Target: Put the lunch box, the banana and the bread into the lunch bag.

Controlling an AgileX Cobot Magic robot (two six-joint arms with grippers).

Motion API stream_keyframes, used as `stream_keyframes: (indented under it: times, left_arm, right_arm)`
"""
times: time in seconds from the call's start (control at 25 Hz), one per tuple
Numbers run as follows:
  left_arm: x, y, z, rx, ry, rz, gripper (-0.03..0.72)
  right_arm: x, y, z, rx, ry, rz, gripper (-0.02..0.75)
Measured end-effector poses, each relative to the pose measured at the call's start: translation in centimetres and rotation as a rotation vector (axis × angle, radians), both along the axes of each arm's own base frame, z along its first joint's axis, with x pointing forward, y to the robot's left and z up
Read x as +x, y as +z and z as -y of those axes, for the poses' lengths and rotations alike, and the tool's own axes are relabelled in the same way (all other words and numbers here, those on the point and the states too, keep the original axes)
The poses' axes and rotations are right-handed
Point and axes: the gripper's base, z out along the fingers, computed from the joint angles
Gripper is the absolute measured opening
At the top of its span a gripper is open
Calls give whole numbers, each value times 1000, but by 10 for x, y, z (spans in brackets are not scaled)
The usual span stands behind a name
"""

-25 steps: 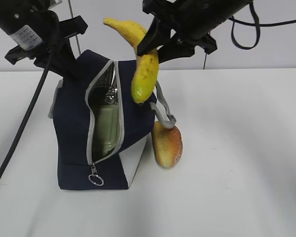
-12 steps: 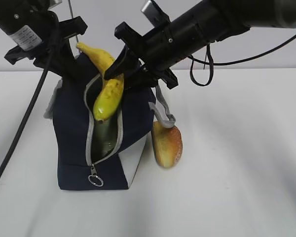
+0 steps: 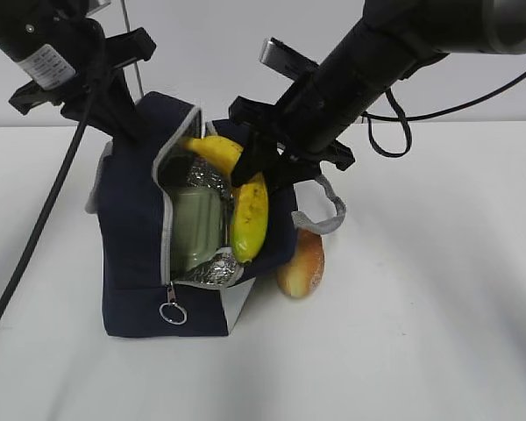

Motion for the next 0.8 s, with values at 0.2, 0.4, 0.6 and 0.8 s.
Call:
stream_keyframes:
  times: [0.2,0.4,0.6,0.8]
  left_arm:
    - [0,0,0,-1,-1,0,-2]
    - [0,0,0,-1,-1,0,-2]
    - [0,0,0,-1,-1,0,-2]
    - [0,0,0,-1,0,1,-2]
  right_arm:
    - [1,-2,3,-44,-8,2,302]
    - [4,3,-3,56,-70,2,302]
    - [8,9,-8,155,-123,11,303]
    - [8,11,-13,192,-126,6,303]
